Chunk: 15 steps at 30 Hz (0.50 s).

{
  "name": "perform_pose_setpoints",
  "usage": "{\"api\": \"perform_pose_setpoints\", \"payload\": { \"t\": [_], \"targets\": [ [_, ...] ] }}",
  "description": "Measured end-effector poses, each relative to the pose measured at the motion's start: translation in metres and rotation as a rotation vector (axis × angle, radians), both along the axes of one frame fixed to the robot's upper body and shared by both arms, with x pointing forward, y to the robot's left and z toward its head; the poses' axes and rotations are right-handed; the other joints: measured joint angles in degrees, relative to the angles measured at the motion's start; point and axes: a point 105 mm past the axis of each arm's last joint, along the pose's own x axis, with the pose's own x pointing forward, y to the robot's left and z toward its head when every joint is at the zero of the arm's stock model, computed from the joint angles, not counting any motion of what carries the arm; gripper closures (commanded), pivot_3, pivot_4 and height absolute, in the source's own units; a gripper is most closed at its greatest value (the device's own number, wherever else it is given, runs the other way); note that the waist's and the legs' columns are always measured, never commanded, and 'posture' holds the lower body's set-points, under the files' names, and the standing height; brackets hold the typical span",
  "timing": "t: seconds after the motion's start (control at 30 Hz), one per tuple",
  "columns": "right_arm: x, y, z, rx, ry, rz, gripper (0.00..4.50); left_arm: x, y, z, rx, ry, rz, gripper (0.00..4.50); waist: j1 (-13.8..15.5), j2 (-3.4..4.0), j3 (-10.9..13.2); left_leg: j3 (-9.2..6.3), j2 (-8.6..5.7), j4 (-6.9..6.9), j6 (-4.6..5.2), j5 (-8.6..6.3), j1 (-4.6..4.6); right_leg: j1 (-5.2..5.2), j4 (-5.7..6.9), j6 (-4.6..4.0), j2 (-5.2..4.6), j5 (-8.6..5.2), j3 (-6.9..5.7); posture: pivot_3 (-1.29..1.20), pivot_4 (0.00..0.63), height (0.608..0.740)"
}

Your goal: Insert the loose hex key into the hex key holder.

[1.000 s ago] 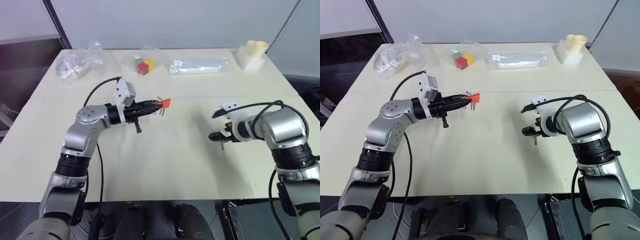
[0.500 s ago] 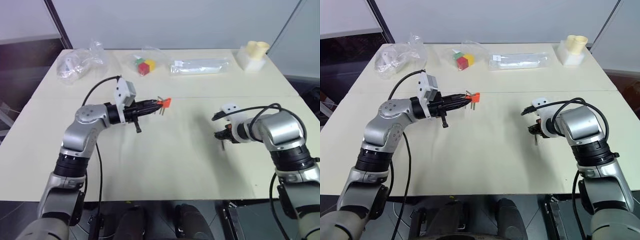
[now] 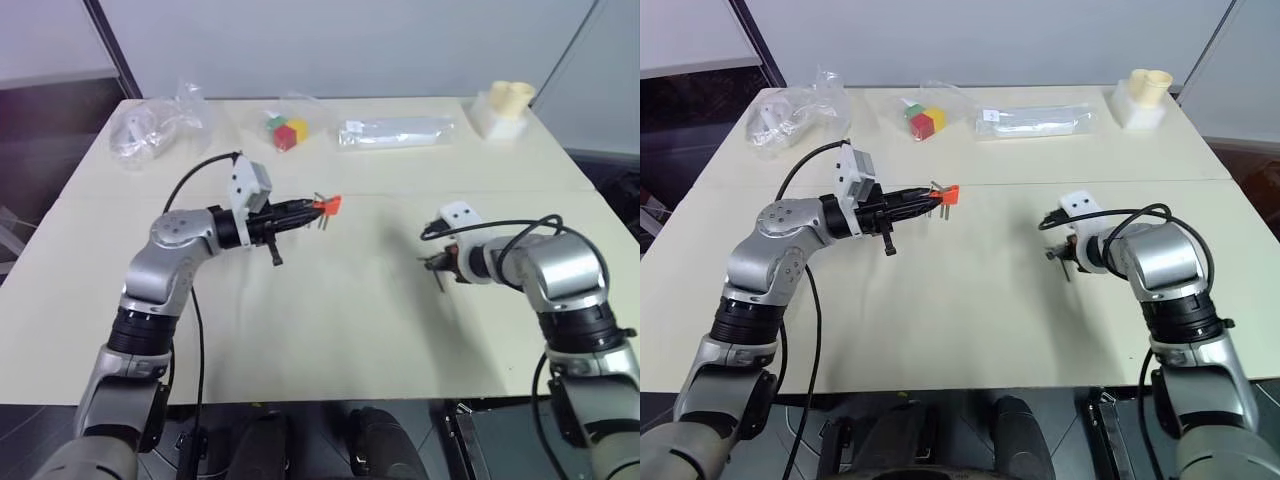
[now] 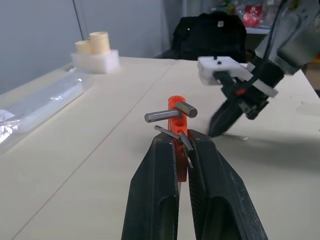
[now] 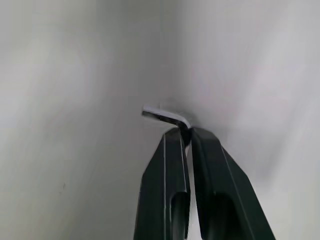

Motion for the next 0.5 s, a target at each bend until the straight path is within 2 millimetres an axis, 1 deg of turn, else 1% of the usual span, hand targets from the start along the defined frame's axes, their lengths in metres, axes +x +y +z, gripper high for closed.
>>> {"api": "perform_pose_setpoints", "payload": {
  "t": [0.1, 0.2, 0.33, 0.43, 0.5],
  "targets": [
    [0.013, 0.010, 0.035, 0.027, -0.273, 0.040, 4.46, 0.000, 0.000, 0.000, -0.001, 0.000, 0.000, 4.50, 0.1, 0.00, 0.0, 0.00, 0.01, -0.01, 0.00, 0.00, 0.00, -0.01, 0.01, 0.00, 0.02, 0.00, 0.00, 0.00, 0.150, 0.740],
    [0.016, 0.022, 0.063, 0.112, -0.481, 0.075, 4.46, 0.000, 0.000, 0.000, -0.001, 0.000, 0.000, 4.50, 0.2, 0.00, 0.0, 0.01, 0.00, 0.00, 0.00, 0.00, 0.00, -0.01, 0.01, 0.00, 0.02, 0.00, 0.01, 0.00, 0.150, 0.740],
    [0.015, 0.038, 0.091, 0.208, -0.675, 0.117, 4.46, 0.000, -0.001, 0.000, -0.006, 0.003, -0.001, 4.50, 0.2, 0.00, 0.0, 0.01, 0.00, 0.00, -0.01, 0.00, 0.00, -0.01, 0.04, 0.00, 0.01, 0.00, 0.01, 0.00, 0.150, 0.740],
    [0.010, 0.046, 0.112, 0.348, -0.809, 0.122, 4.46, 0.004, 0.001, -0.002, -0.017, 0.018, 0.013, 4.50, 0.1, 0.00, 0.0, 0.01, 0.00, 0.00, -0.01, 0.00, 0.02, -0.01, 0.10, 0.00, 0.02, 0.00, 0.01, 0.00, 0.150, 0.740],
    [0.006, 0.054, 0.123, 0.422, -0.868, 0.132, 4.46, 0.007, 0.000, -0.001, -0.035, 0.023, 0.022, 4.50, 0.1, 0.00, 0.0, 0.01, 0.00, 0.00, -0.01, 0.00, 0.03, -0.02, 0.15, 0.00, 0.02, 0.00, 0.01, 0.00, 0.150, 0.740]
  ]
}}
